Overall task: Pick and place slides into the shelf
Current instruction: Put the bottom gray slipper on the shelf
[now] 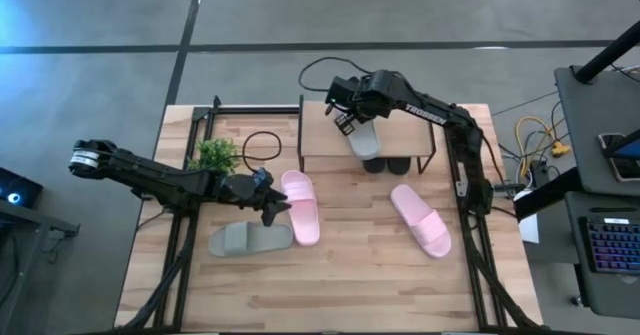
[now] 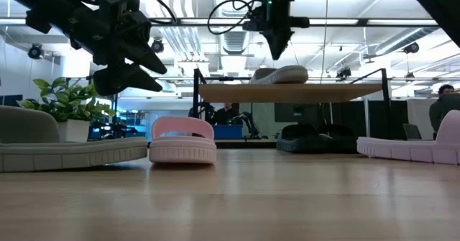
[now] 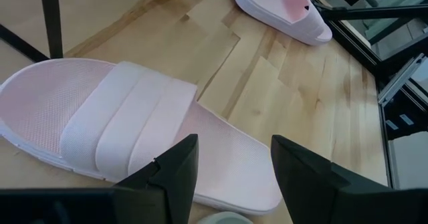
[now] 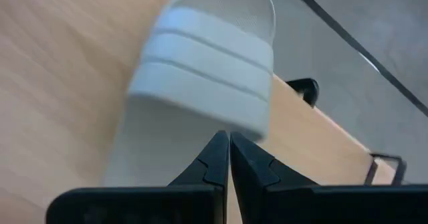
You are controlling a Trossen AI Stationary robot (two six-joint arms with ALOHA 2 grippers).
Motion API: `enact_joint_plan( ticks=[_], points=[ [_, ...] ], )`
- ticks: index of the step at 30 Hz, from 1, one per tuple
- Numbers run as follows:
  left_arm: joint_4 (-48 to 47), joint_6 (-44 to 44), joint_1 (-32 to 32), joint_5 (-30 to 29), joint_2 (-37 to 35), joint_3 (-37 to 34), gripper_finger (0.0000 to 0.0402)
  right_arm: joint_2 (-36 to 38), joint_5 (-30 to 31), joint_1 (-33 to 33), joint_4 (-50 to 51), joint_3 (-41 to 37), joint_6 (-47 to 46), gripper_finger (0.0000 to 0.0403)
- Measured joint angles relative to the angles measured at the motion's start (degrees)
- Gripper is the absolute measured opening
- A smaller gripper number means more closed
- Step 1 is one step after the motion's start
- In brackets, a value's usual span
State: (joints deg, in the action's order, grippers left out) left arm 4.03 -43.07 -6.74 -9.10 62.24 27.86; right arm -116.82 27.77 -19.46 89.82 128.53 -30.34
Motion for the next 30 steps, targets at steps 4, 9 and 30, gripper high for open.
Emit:
enact_joint_plan(
  ticks=[4,9,30],
  points=[
    [0.0,-0.1,0.0,1.2,0.0,0.0,0.0173,2.6,-0.7,-1.3,0.3,-7.1,-2.5,0.0009],
    [0.0,-0.1,-0.1,3.1,0.0,0.0,0.0173,6.7,-0.8,-3.3,0.2,-16.4,-5.5,0.0009],
    [0.0,-0.1,-0.1,3.1,0.0,0.0,0.0173,10.5,-10.2,-2.4,-15.5,-29.1,-3.2,0.0009]
  ],
)
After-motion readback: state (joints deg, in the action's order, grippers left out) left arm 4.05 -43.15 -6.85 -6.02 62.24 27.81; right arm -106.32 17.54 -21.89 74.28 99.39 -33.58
